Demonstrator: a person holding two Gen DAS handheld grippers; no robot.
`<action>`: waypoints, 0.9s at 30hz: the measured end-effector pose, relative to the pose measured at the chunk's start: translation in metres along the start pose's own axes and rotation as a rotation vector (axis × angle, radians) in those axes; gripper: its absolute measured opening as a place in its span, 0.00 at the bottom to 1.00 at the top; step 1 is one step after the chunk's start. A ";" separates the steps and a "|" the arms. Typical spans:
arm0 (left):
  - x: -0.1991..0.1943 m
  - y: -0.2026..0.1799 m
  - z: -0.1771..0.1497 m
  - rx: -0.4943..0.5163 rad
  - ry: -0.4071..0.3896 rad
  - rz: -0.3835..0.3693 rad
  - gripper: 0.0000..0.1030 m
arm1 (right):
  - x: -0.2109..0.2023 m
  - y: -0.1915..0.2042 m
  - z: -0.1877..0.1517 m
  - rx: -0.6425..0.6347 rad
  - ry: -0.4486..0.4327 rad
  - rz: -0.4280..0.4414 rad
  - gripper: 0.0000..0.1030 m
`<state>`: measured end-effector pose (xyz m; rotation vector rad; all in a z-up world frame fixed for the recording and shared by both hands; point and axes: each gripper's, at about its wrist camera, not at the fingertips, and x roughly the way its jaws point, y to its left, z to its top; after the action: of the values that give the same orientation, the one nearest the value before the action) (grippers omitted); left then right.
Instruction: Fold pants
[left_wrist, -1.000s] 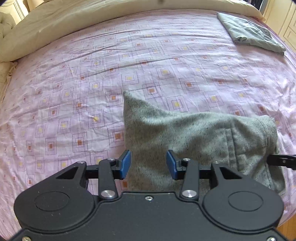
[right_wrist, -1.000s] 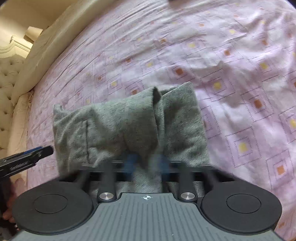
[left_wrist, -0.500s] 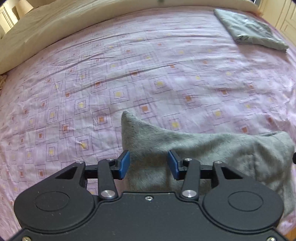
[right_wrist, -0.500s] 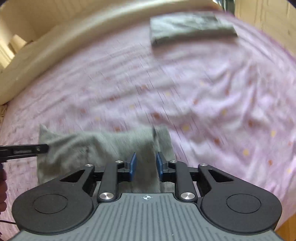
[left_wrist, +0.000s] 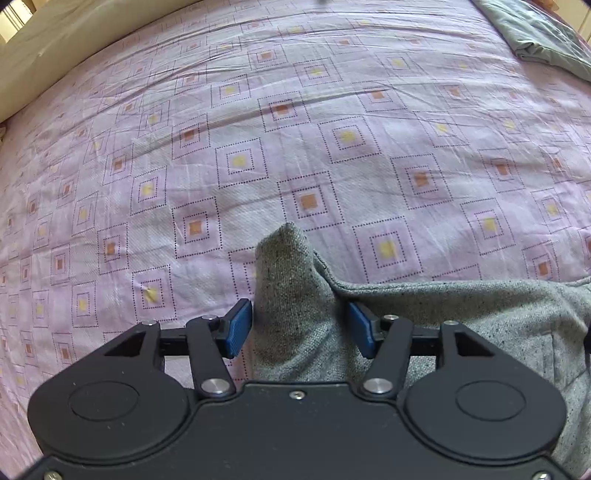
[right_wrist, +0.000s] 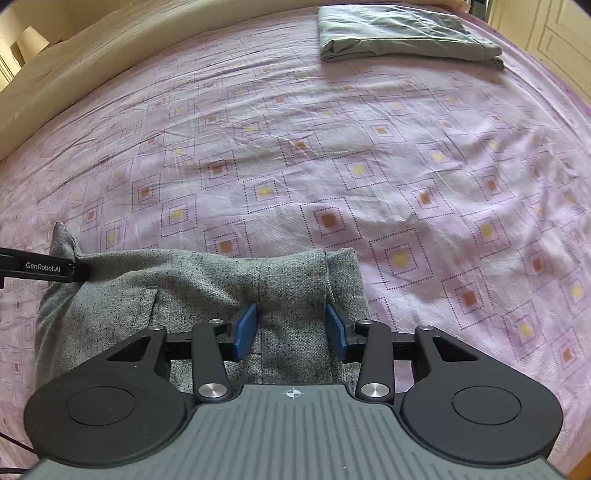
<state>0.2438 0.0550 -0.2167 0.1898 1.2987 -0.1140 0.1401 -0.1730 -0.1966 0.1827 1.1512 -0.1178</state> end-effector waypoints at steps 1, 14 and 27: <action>-0.001 0.000 0.000 -0.001 0.000 0.004 0.62 | 0.001 -0.001 0.000 0.008 0.001 -0.004 0.52; -0.037 0.009 -0.056 -0.042 -0.030 0.001 0.74 | -0.005 -0.024 -0.016 0.077 0.024 0.057 0.70; -0.030 0.020 -0.107 -0.088 -0.062 -0.042 0.98 | -0.004 -0.038 -0.037 0.051 0.047 0.168 0.77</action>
<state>0.1380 0.0953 -0.2137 0.0830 1.2434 -0.0977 0.0981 -0.2030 -0.2109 0.3279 1.1750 0.0063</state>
